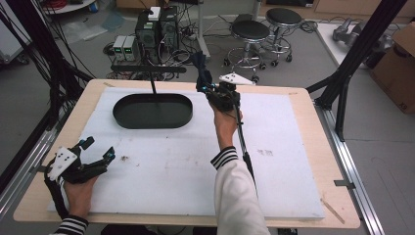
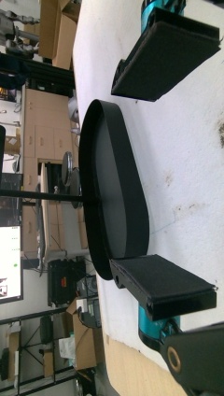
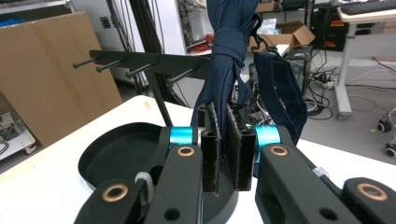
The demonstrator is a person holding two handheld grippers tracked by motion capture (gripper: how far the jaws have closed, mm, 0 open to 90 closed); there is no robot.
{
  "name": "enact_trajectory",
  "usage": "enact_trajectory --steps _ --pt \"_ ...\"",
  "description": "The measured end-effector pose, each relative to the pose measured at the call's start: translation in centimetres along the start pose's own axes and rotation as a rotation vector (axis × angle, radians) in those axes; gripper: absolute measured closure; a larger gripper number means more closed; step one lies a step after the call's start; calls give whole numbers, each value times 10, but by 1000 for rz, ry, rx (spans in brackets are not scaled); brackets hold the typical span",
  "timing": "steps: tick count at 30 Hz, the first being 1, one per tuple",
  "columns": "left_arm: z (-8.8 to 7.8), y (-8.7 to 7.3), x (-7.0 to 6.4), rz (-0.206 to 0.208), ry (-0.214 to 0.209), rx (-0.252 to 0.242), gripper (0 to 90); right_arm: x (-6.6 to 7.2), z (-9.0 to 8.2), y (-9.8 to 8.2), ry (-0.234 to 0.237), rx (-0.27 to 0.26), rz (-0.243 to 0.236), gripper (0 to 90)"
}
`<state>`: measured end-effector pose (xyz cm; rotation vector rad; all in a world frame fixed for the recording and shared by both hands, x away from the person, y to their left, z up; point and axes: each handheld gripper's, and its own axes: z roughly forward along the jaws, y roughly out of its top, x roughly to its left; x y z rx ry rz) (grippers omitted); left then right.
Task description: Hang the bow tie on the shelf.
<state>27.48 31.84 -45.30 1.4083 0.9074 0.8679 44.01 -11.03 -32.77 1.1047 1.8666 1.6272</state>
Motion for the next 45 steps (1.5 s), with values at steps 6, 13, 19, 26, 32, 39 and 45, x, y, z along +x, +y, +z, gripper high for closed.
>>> enact_trajectory --steps 6,13,19,26,32,39,45 --pt "0 0 0 -1 0 -3 149 10 12 0 23 8 0 850" --pt "0 0 0 -3 1 -4 150 22 22 4 50 3 -4 849" --pt "0 0 0 -1 1 -4 149 31 32 3 70 6 -8 849" --pt "0 0 0 -2 1 -4 150 38 42 1 81 15 -2 849" --pt "0 0 0 -4 1 -5 150 44 51 2 88 23 -10 849" --pt "0 0 0 -2 1 -4 150 49 61 1 92 33 -17 849" --pt "0 0 0 -3 0 -4 150 49 68 0 85 58 -36 849"
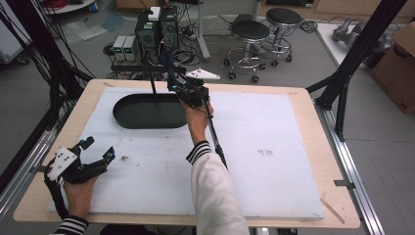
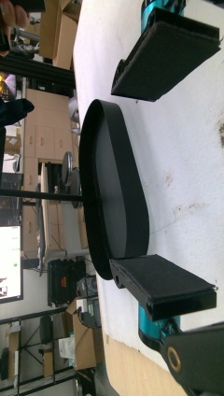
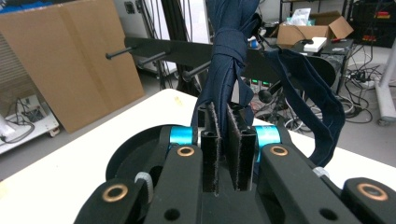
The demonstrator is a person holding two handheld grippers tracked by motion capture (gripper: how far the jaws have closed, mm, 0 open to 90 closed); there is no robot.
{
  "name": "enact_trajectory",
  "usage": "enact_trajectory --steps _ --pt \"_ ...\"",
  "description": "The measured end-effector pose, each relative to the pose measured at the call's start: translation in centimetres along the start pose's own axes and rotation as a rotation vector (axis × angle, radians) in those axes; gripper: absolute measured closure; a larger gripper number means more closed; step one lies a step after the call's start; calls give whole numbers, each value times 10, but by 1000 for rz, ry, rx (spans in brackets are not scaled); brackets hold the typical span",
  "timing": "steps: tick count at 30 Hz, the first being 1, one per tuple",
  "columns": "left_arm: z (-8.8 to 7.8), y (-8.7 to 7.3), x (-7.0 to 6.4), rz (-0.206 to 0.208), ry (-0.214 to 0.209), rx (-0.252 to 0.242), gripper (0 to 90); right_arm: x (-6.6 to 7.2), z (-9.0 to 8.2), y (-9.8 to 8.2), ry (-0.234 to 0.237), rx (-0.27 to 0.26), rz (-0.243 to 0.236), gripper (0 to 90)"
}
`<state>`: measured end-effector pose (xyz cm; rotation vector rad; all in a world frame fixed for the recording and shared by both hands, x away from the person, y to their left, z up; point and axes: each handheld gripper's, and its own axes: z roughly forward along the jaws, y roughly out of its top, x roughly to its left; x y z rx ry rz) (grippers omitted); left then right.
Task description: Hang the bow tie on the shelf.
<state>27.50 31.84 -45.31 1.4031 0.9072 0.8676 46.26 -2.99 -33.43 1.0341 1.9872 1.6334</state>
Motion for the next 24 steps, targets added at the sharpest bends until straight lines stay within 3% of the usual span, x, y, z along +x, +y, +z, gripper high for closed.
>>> enact_trajectory --steps 24 --pt "0 0 0 -2 0 3 150 -8 20 -11 -17 65 6 846"
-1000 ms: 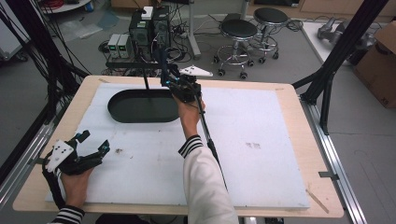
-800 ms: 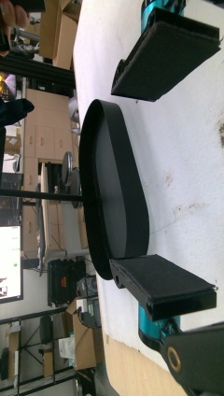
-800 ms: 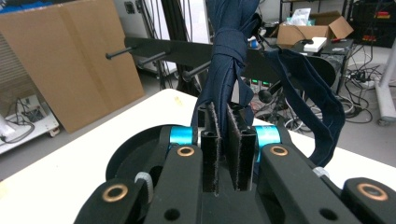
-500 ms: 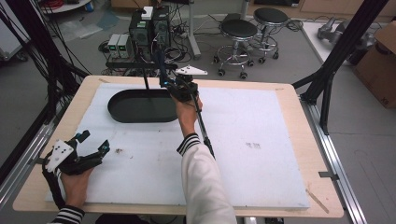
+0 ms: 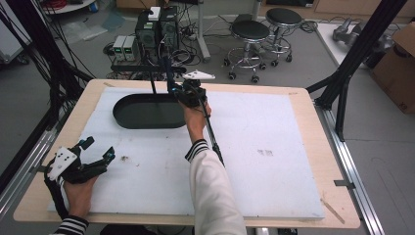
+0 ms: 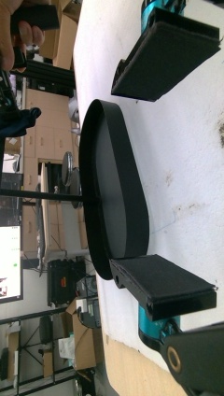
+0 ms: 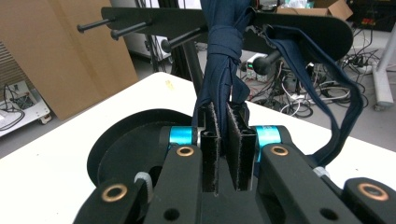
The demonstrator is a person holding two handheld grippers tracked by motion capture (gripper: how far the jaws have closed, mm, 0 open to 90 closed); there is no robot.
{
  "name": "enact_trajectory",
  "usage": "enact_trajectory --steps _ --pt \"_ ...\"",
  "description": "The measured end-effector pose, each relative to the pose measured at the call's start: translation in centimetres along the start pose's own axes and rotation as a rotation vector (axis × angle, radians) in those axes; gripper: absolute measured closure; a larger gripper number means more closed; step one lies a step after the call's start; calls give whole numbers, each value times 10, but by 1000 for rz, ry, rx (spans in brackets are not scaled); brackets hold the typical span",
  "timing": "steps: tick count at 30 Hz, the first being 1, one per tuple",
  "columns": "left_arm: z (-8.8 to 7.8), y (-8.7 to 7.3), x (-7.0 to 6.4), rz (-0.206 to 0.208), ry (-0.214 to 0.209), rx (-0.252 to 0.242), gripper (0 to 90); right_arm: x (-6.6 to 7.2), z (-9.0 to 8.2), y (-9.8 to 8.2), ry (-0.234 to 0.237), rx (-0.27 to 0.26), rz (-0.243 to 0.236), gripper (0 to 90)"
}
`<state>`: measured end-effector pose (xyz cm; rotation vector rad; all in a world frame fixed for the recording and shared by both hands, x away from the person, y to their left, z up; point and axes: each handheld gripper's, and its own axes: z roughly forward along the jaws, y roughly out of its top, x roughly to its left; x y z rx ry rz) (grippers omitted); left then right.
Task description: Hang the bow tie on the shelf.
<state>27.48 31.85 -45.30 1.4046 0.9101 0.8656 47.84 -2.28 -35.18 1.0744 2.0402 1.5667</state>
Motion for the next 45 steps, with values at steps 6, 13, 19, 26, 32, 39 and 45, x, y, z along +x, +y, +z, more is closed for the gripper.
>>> enact_trajectory --steps 6,13,19,26,32,39,45 --pt "0 0 0 0 0 -1 150 -4 4 -4 -10 21 7 844" --pt "0 0 0 1 0 0 149 -9 9 -8 -23 55 21 840" --pt "0 0 0 1 1 0 150 -11 11 -11 -35 78 15 840" --pt "0 0 0 4 0 0 150 -14 12 -13 -60 132 -19 813" --pt "0 0 -1 5 -2 -3 150 -13 9 -13 -50 171 -40 707" --pt "0 0 -1 13 -2 -1 150 -14 -7 -13 -46 207 -41 391" --pt "0 0 -2 20 -2 0 150 -19 -35 -14 71 162 -23 249"
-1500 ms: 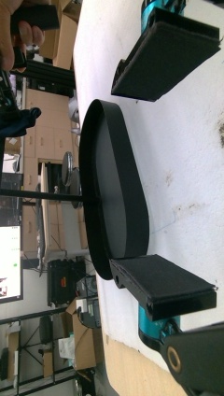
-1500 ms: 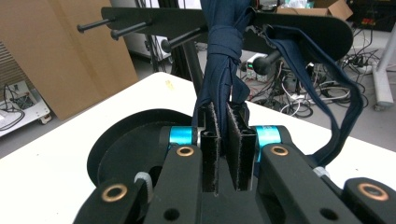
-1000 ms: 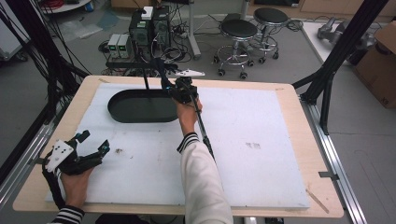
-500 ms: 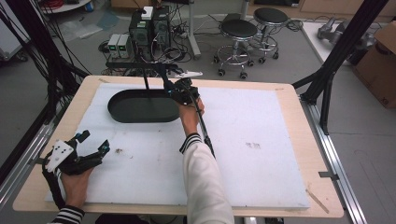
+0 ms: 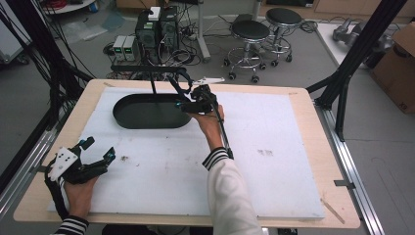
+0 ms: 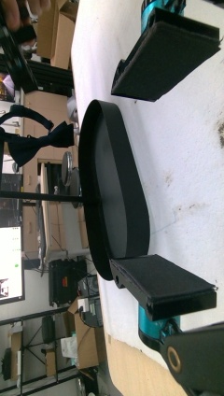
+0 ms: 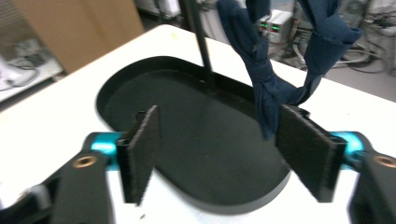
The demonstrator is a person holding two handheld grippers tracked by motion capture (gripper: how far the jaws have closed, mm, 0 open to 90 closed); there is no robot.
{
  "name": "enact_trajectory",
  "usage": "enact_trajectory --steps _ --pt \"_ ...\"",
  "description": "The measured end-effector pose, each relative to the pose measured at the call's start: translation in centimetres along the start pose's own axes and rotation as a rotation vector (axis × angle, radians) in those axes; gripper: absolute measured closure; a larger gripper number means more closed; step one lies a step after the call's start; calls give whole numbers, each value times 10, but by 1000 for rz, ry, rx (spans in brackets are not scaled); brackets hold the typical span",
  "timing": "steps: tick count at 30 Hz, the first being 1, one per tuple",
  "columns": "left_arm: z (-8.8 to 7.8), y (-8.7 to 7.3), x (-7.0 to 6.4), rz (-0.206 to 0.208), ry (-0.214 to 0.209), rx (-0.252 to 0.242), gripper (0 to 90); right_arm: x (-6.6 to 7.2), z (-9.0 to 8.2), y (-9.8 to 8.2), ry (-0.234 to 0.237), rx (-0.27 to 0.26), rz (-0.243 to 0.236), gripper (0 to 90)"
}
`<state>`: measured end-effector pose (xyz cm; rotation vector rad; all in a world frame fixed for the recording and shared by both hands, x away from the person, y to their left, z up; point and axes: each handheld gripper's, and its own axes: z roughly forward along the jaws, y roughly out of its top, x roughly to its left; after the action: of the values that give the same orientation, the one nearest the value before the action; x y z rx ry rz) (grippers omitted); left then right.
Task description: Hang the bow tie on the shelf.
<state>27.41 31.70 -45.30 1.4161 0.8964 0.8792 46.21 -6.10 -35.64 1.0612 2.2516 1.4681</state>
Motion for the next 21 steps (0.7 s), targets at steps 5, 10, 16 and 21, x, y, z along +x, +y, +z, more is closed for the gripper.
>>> enact_trajectory --steps 5,10,16,21 --pt "0 0 0 2 -1 0 150 -1 -31 -8 58 -47 -15 115" --pt "0 0 0 5 -3 0 150 0 -67 -23 68 -80 -57 106" --pt "0 0 0 4 -3 0 150 1 -117 -46 23 -129 -99 105" --pt "0 0 0 4 -3 -1 150 0 -160 -78 -71 -193 -143 105"
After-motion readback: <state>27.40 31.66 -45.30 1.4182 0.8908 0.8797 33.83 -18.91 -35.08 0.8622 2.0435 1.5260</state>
